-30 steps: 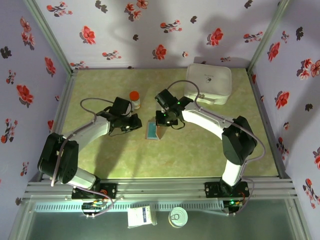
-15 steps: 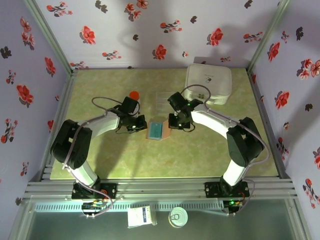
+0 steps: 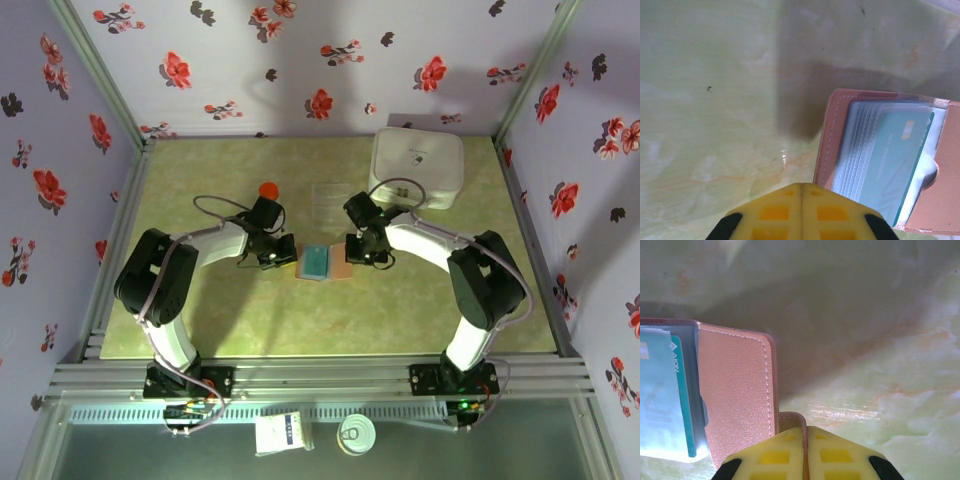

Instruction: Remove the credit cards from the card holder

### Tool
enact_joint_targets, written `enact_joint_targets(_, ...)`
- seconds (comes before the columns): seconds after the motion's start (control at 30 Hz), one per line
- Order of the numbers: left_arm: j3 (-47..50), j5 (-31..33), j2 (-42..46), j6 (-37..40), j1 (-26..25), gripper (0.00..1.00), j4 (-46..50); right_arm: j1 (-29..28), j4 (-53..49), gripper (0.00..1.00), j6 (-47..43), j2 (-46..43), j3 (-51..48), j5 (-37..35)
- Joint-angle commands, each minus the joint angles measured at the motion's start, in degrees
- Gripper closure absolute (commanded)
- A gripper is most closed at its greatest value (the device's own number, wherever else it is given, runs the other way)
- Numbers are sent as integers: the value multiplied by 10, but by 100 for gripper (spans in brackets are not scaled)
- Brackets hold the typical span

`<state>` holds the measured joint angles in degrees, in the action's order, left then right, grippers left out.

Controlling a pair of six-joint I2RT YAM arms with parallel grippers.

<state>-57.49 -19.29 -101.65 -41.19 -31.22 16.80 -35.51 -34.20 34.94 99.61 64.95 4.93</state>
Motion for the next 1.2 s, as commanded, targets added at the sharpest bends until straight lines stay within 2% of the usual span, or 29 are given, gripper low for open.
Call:
enact_joint_targets(0.0, 3, 13, 11, 19, 4, 97, 20, 2, 22, 91, -8, 13, -6, 13)
enact_joint_targets(0.13, 7, 30, 42, 26, 15, 98, 41, 2, 25, 91, -8, 11, -4, 20)
enact_joint_targets(0.4, -22, 22, 68, 29, 9, 98, 68, 2, 31, 91, -9, 11, 0, 30)
enact_joint_targets(0.9, -5, -5, -4, 21, -3, 100, 17, 2, 26, 91, -9, 18, -6, 21)
enact_joint_targets(1.17, 13, 9, -17, 19, -3, 100, 21, 2, 15, 91, -25, 40, -8, -30)
